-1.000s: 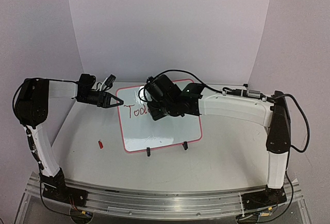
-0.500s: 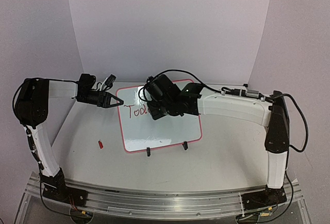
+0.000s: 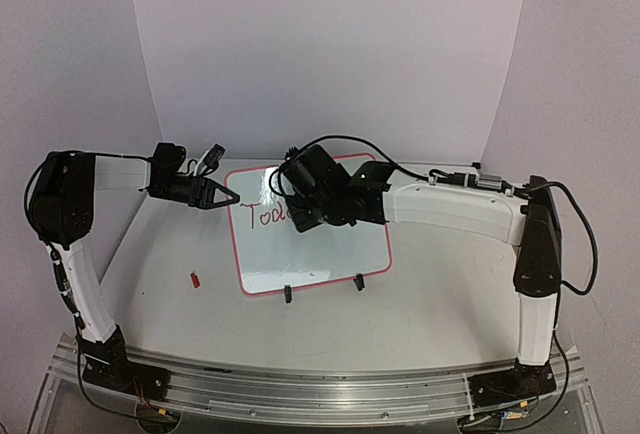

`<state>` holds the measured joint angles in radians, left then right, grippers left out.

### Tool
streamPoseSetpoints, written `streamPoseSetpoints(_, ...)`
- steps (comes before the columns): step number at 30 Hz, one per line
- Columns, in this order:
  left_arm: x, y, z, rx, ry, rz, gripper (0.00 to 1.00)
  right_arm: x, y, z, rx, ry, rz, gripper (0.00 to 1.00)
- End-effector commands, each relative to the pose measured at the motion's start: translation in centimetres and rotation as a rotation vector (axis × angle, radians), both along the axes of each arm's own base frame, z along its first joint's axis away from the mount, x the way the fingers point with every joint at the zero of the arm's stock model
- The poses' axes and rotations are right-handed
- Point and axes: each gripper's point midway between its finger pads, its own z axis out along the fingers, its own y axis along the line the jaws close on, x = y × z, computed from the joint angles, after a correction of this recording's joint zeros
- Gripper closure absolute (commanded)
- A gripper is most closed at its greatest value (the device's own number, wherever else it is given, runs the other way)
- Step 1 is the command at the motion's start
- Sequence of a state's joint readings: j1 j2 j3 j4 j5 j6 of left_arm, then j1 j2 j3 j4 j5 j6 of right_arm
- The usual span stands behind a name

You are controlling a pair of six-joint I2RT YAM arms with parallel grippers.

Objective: Write a sentence on the whiteboard
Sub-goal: Write on the whiteboard with the whiteboard.

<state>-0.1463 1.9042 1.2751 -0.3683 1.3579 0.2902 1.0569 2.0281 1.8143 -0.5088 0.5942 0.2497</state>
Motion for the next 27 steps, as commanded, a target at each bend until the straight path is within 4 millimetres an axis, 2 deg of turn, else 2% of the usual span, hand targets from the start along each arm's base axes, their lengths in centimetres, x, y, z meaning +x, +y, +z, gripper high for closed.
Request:
streamPoseSetpoints(1,0.2,-0.9,-2.0,0.072,-0.074,-0.008,1.00,0.7,-0.8,0.4,0.019,-0.015,-0.039,1.00)
streamPoseSetpoints(27,0.1,-0.9,-2.1,0.074,-0.072,-0.008,1.00,-0.9,-2.4,-2.0,-0.022,0.064,-0.041,1.00)
